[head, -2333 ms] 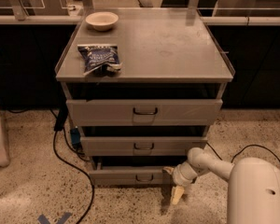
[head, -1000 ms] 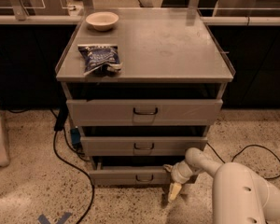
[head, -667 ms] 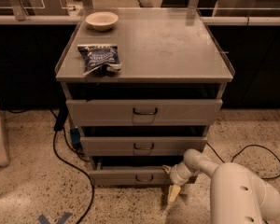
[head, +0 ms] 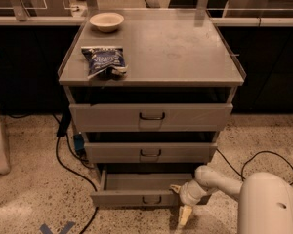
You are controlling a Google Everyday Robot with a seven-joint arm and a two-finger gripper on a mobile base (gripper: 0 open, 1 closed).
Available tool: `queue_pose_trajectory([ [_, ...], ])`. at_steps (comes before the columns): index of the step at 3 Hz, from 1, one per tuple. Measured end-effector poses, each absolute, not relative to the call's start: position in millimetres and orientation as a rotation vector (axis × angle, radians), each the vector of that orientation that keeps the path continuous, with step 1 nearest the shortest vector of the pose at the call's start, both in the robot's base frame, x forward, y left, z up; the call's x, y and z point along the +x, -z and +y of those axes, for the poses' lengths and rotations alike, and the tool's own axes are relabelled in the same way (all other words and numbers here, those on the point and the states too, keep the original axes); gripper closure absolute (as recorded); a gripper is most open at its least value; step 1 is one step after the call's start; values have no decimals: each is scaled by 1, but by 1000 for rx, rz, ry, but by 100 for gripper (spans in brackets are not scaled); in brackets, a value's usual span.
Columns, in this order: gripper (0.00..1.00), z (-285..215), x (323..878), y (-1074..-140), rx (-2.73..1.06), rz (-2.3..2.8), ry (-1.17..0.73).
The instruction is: Open bottom drawer
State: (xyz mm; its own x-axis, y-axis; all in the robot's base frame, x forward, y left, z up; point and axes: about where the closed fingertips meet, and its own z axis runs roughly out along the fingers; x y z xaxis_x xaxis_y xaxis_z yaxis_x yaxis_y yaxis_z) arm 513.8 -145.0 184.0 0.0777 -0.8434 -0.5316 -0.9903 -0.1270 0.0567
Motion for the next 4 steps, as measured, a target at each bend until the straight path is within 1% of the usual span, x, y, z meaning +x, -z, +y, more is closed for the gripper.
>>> queue_pose_trajectory([
  [2, 0, -138, 490, -177, -2067, 1823, -690],
  [3, 0, -135, 454, -200, -2076, 1801, -696],
  [4, 0, -135, 454, -200, -2076, 1801, -696],
])
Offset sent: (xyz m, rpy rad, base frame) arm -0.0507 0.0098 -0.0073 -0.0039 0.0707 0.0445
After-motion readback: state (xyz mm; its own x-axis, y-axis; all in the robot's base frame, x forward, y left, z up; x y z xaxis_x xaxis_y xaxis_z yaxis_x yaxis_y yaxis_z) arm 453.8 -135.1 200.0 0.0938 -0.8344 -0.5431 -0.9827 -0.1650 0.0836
